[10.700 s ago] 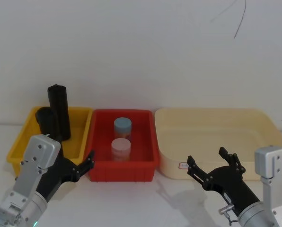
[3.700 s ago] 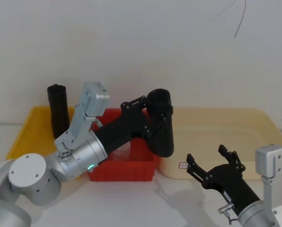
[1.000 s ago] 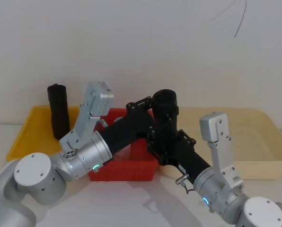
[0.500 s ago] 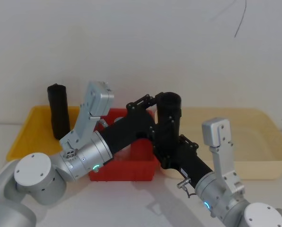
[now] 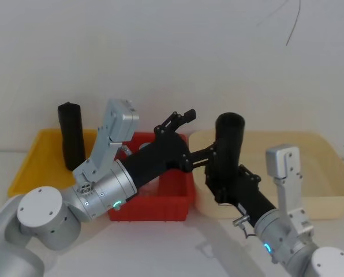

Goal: Pick up the garbage bag with the one hand and transfer it to the other hand.

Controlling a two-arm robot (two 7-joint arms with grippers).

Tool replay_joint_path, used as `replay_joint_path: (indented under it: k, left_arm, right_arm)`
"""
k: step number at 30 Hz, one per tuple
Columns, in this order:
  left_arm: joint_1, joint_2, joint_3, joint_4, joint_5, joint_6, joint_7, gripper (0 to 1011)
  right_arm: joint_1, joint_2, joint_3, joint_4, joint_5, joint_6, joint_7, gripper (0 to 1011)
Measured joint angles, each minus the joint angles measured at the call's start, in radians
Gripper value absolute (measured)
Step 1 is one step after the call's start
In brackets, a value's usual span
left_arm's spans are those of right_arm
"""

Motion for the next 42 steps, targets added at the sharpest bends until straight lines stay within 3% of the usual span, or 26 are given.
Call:
replay_joint_path:
  k: [11,23,25,27,33,39,42]
  left_arm:
    - [0.0,0.0,0.0,0.0,0.0,0.0,0.0,1002]
    - [0.0,0.0,0.0,0.0,0.0,0.0,0.0,1002]
    - [0.0,0.0,0.0,0.0,0.0,0.0,0.0,1002]
    - [0.0,0.0,0.0,0.0,0.0,0.0,0.0,1002]
    - [0.0,0.0,0.0,0.0,0.0,0.0,0.0,1002]
    - [0.002,0.002,-0.002,-0.002,0.0,-0.002,0.006,1002]
    - [0.005,0.004,-0.007,-0.008,0.001,-0.008,0.021,1002]
  right_arm:
    - [0.086,0.015,0.062,0.103,0.011,0.024,-0.004,516]
    - [0.232,0.037,0.119,0.279,0.008,0.044,-0.016,516]
    - [0.254,0.041,0.129,0.304,0.007,0.046,-0.019,547]
    - [0.269,0.046,0.138,0.32,0.005,0.048,-0.022,646]
    - [0.284,0.056,0.154,0.327,0.001,0.059,-0.023,793]
    - [0.273,0.062,0.162,0.281,-0.002,0.073,-0.018,971]
    - [0.264,0.062,0.162,0.256,-0.002,0.074,-0.013,1001]
